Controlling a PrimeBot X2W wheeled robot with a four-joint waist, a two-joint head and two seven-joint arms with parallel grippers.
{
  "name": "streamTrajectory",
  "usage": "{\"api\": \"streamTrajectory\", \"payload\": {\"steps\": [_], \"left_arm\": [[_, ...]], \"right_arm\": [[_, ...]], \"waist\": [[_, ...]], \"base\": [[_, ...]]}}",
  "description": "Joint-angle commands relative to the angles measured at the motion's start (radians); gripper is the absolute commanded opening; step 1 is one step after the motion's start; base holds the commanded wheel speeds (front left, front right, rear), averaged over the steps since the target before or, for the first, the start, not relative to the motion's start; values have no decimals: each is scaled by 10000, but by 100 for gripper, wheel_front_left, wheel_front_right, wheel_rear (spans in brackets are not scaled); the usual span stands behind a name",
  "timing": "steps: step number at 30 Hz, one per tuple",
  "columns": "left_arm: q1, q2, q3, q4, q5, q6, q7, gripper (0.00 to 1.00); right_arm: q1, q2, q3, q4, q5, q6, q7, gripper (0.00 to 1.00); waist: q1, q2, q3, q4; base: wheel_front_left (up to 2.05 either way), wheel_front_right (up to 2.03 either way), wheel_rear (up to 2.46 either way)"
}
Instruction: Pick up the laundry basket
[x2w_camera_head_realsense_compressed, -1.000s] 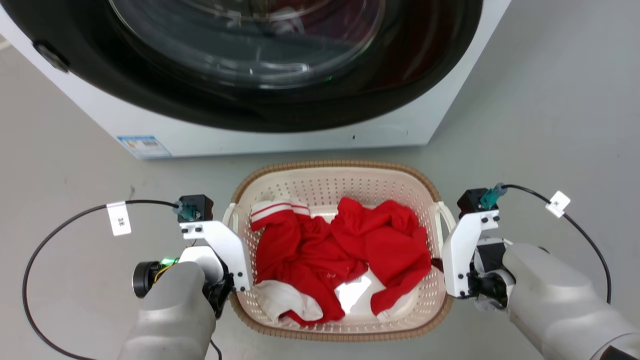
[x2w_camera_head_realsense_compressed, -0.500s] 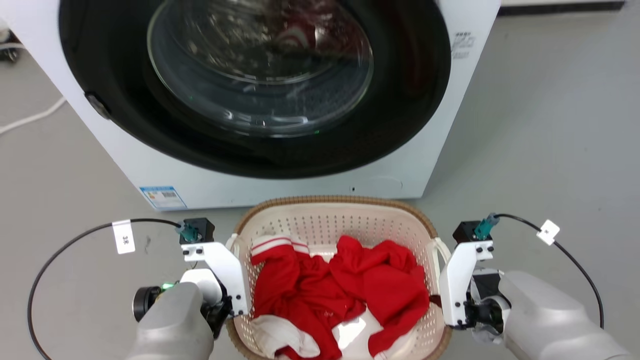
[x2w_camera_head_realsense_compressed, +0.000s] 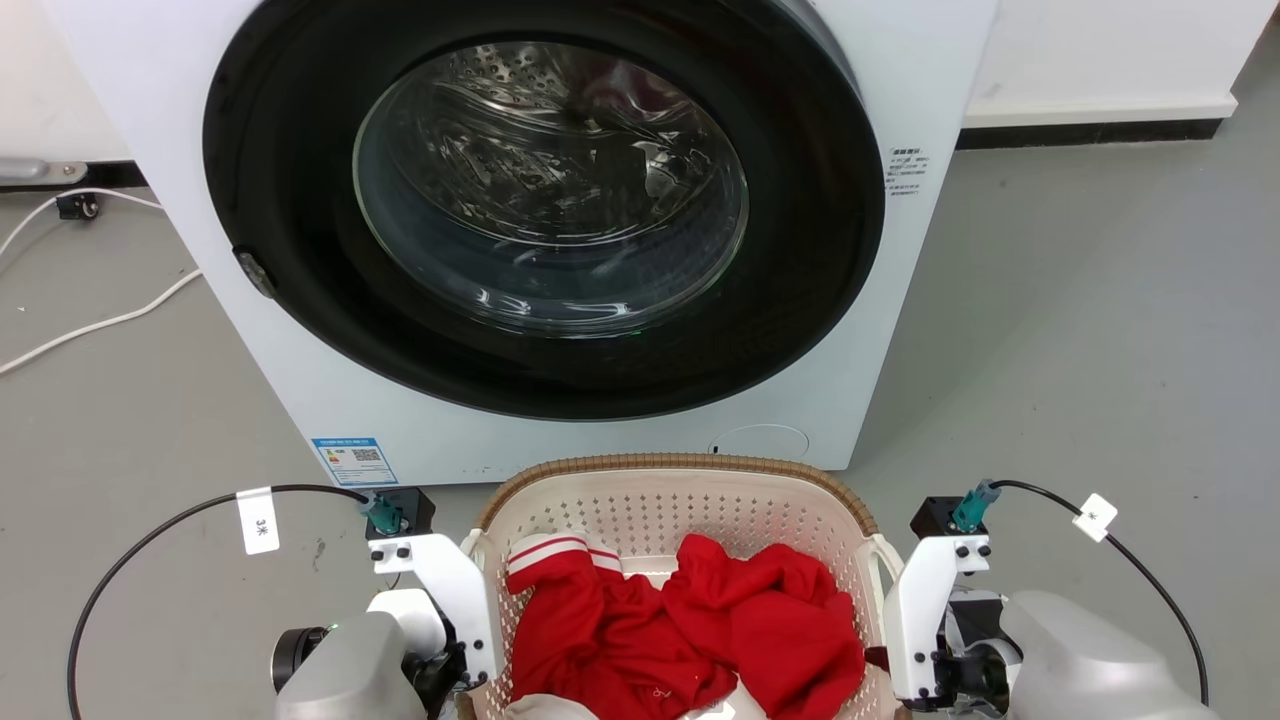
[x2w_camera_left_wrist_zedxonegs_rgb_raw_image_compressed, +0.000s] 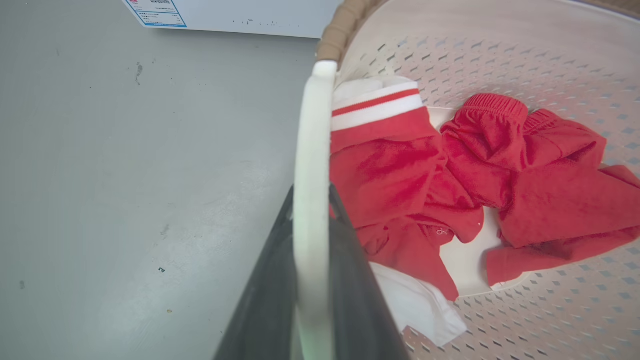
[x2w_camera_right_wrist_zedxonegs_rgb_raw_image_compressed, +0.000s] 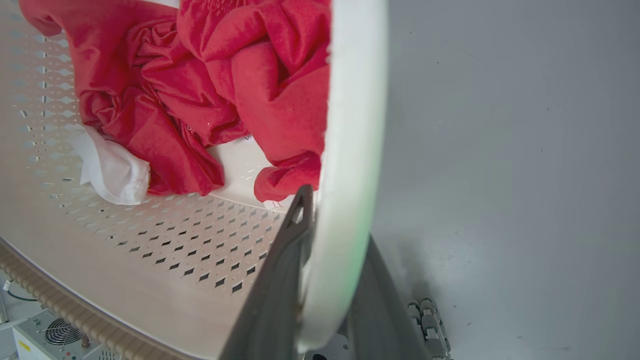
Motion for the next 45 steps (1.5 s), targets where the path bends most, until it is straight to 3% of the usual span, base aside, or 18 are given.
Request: {"api": "streamTrajectory", "payload": {"steps": [1,45], "left_arm": [[43,345,52,-42,-75,126,-41,0],[236,249,-252,-41,-602,288,-236,0]], "right_arm": [[192,-182,33,166,28,22,11,0],[244,-162,303,366,168,11,-281,0]], "waist": [[2,-1,-65,46],[2,-1,-188,76]], "base": [[0,0,0],[0,0,0]]}}
